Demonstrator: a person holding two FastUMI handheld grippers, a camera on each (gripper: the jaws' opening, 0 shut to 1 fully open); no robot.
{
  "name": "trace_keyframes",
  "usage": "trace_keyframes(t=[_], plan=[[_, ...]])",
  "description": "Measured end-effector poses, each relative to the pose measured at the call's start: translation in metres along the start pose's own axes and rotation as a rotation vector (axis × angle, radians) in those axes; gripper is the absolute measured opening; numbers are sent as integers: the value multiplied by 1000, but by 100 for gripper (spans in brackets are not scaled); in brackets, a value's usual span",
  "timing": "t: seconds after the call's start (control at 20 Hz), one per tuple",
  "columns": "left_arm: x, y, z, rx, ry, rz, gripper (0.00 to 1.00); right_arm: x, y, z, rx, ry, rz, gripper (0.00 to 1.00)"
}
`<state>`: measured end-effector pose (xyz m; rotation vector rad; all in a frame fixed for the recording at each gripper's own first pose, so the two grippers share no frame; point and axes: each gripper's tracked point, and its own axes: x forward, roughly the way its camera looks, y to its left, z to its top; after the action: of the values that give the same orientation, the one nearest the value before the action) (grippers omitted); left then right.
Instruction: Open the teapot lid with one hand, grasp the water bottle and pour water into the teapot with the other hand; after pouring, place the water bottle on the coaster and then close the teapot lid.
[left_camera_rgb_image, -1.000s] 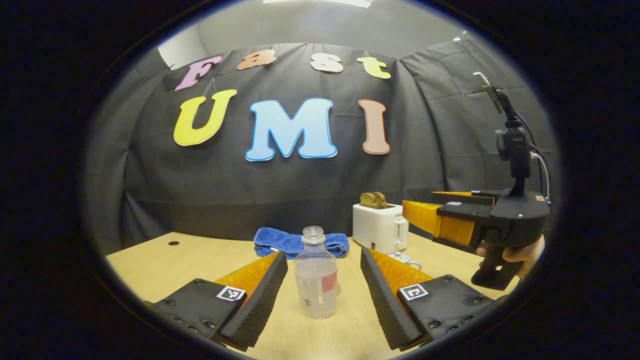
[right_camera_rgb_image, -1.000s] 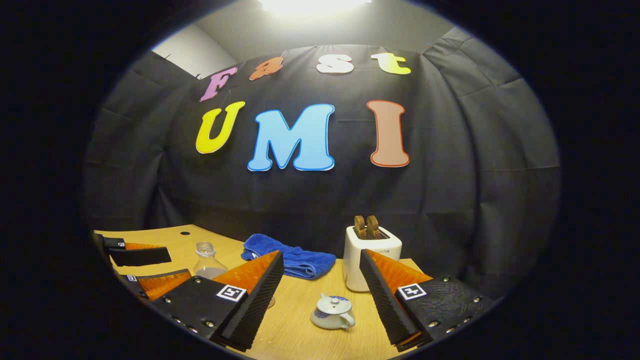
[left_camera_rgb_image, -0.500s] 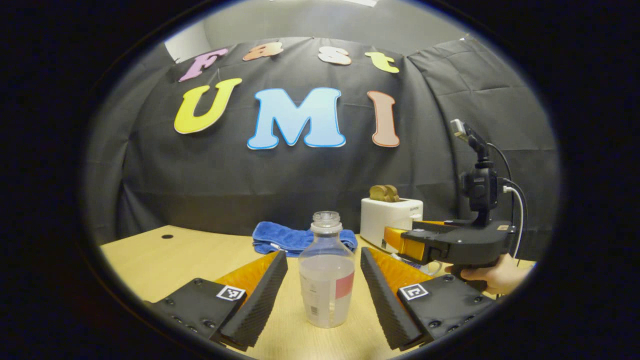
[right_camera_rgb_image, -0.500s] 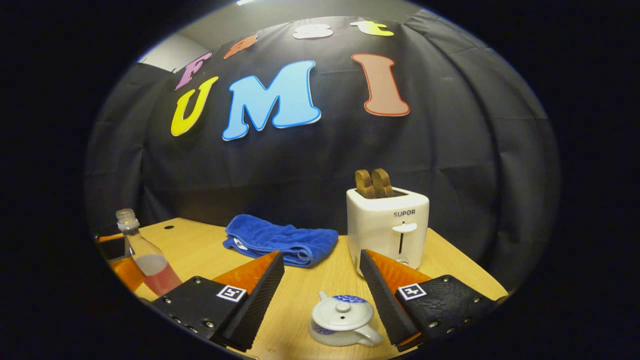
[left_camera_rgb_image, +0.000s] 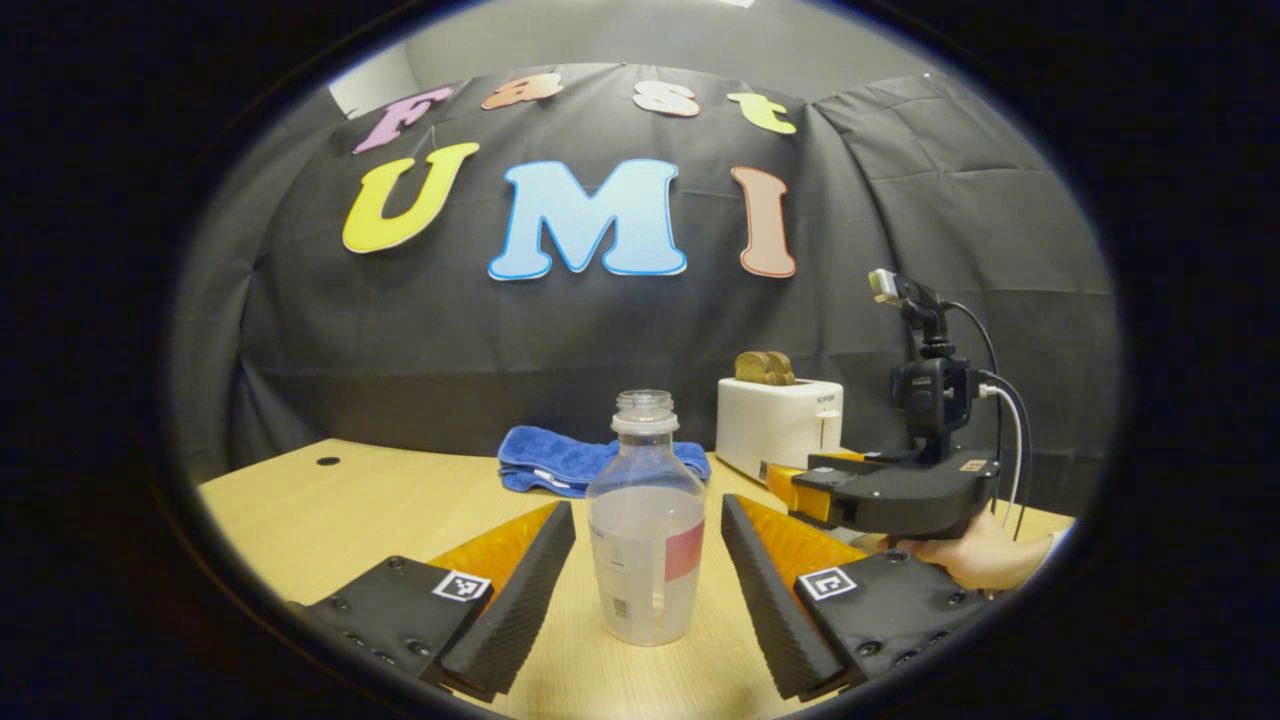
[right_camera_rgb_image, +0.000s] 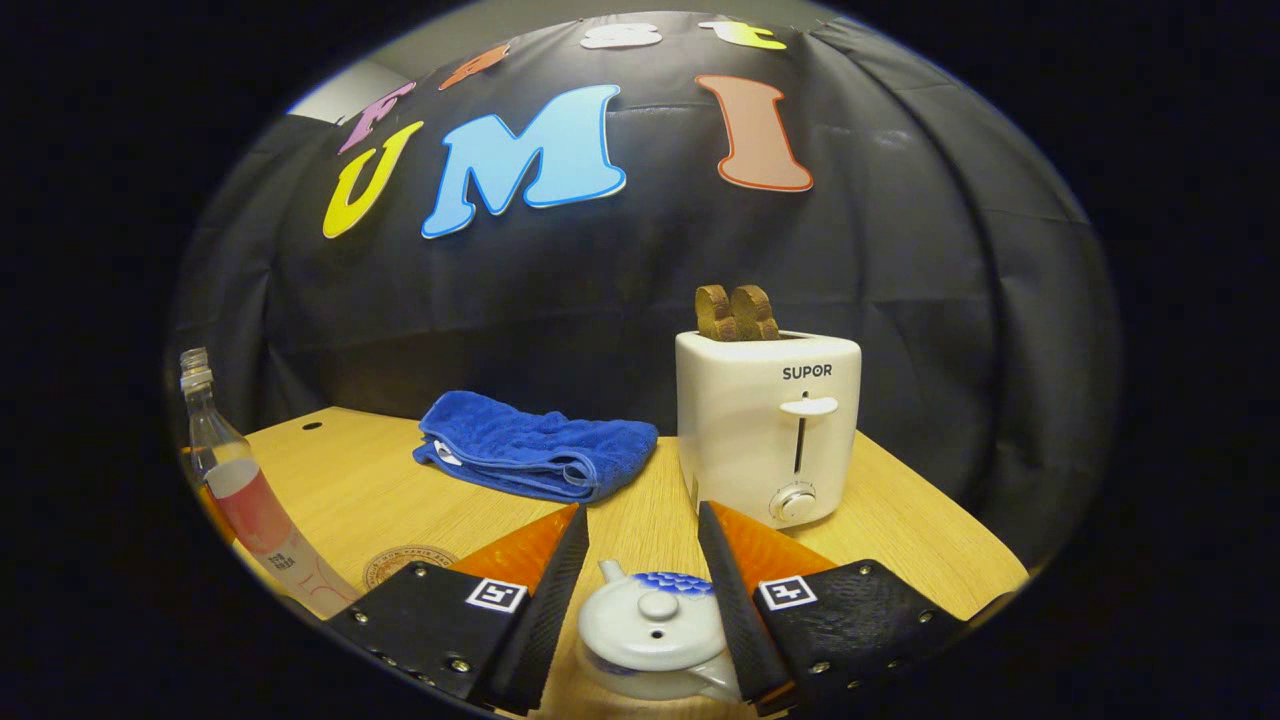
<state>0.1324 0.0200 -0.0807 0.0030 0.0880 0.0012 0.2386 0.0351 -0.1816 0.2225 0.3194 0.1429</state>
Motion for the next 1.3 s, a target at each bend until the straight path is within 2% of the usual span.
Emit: trace_keyframes(t=[0.05, 0.1, 0.15, 0.2, 0.45, 0.5, 0.55, 0.6, 1.0, 1.2, 1.25, 1.3], plan=[[0, 0, 0, 0, 0, 1, 99, 2, -1, 2, -1, -4, -4, 70], [-1, 0, -1, -2, -1, 0, 99, 2, -7, 1, -4, -2, -22, 65], [1, 1, 0, -4, -3, 1, 99, -2, -6, -2, 0, 14, -21, 50], [0, 2, 0, -4, -4, 5, 99, 0, -7, -4, 9, 29, -25, 43], [0, 2, -2, -6, 2, 7, 99, 0, -4, -3, -41, 34, -35, 44], [0, 2, -1, -5, 1, 7, 99, 6, -8, 14, -33, 22, -43, 44], [0, 3, -1, -4, 1, 7, 99, 7, -7, -4, -28, 36, -43, 34], [0, 3, -2, -3, 1, 8, 99, 5, -8, -1, -16, 39, -39, 24], [1, 5, -7, -6, 12, 14, 99, 1, -5, -1, -16, 43, -10, 24], [1, 5, -7, -1, 13, 13, 99, 1, -11, 0, -41, 13, -46, 24], [2, 5, -6, 1, 11, 15, 99, 6, -10, 0, -36, 25, -34, 9], [1, 5, -6, 3, 9, 17, 99, 1, -9, 2, -22, 21, -27, 10]])
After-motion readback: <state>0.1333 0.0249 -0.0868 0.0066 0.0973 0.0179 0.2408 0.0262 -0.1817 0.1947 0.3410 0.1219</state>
